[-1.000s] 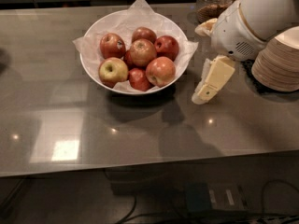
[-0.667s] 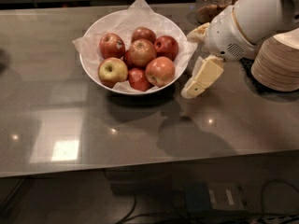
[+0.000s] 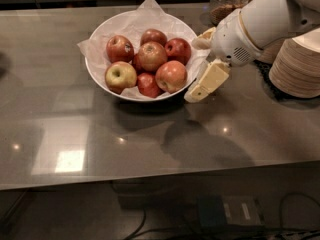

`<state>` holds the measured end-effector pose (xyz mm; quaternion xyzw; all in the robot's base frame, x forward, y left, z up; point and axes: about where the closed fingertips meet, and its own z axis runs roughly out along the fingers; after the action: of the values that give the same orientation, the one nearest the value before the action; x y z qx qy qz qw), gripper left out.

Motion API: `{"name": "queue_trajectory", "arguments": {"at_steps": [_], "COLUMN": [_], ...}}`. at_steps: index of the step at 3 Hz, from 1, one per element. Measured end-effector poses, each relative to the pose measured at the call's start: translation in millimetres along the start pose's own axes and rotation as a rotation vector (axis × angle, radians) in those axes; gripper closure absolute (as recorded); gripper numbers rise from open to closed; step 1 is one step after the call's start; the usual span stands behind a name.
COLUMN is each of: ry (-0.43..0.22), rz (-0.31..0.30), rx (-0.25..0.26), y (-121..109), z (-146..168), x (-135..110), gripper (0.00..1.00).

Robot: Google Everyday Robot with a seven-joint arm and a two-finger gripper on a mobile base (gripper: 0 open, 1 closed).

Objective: Pick apple from white bowl

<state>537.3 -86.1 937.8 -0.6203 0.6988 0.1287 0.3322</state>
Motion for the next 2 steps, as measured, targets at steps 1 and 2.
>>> {"name": "queue_trajectory", "arguments": {"at_steps": [1,2], "ry": [-0.001,-0.009], "rz": [0.002,0.018], "rx": [0.000,0.006], "y": [0.0,-0.5], "z": [1.1,6.4], "x": [-1.0,-7.9], "gripper": [0.17,0.37]}}
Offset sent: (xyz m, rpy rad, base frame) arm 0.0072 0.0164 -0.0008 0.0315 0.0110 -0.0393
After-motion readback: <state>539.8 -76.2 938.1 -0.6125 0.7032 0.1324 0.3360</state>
